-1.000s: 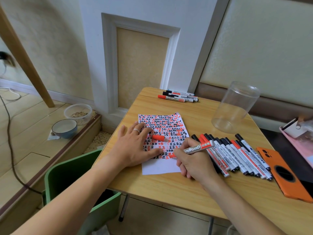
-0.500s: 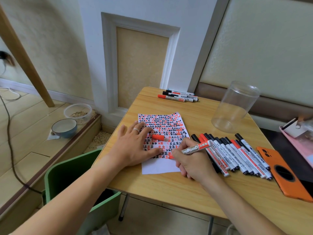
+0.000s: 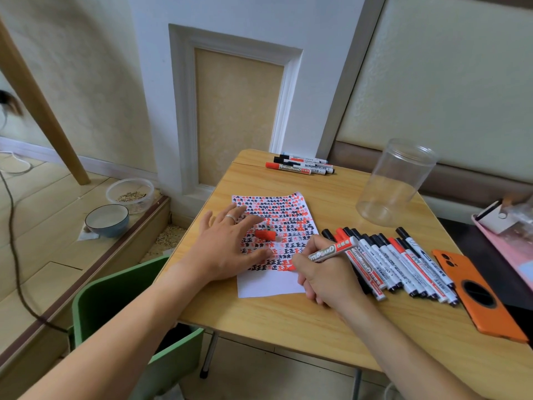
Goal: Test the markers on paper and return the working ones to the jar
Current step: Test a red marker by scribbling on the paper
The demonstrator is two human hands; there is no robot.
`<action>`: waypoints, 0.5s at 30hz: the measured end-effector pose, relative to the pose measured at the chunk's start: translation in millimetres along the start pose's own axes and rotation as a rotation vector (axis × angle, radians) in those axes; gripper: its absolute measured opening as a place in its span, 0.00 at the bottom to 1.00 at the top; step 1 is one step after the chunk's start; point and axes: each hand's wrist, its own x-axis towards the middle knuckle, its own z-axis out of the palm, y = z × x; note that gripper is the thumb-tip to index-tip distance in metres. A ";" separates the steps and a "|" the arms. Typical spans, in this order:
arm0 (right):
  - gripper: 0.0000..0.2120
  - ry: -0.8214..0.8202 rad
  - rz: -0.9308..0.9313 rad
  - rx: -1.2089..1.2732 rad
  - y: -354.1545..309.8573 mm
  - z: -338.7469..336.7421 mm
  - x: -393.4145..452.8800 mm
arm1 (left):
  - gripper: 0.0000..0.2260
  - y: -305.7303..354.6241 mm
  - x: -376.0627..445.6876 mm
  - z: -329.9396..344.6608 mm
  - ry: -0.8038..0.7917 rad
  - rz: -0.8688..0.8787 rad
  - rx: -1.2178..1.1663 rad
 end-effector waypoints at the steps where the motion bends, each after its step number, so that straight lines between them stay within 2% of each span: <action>1: 0.10 -0.001 -0.002 0.002 0.4 0.0 0.2 | 0.31 2.5 0.2 0.4 0.034 0.030 -0.003; 4: 0.10 0.007 -0.006 0.043 2.3 -0.4 0.8 | 0.16 11.3 2.0 2.9 0.155 0.106 -0.025; 6: 0.10 0.015 -0.027 0.116 4.1 -1.6 1.1 | 0.09 15.7 3.4 2.3 0.193 0.123 -0.098; 9: 0.12 0.016 -0.063 0.225 6.1 -4.6 1.4 | 0.06 19.1 3.3 0.9 0.149 0.140 -0.204; 15: 0.14 -0.010 -0.098 0.302 3.7 -6.4 -3.1 | 0.08 29.9 -3.1 3.0 0.123 0.204 -0.306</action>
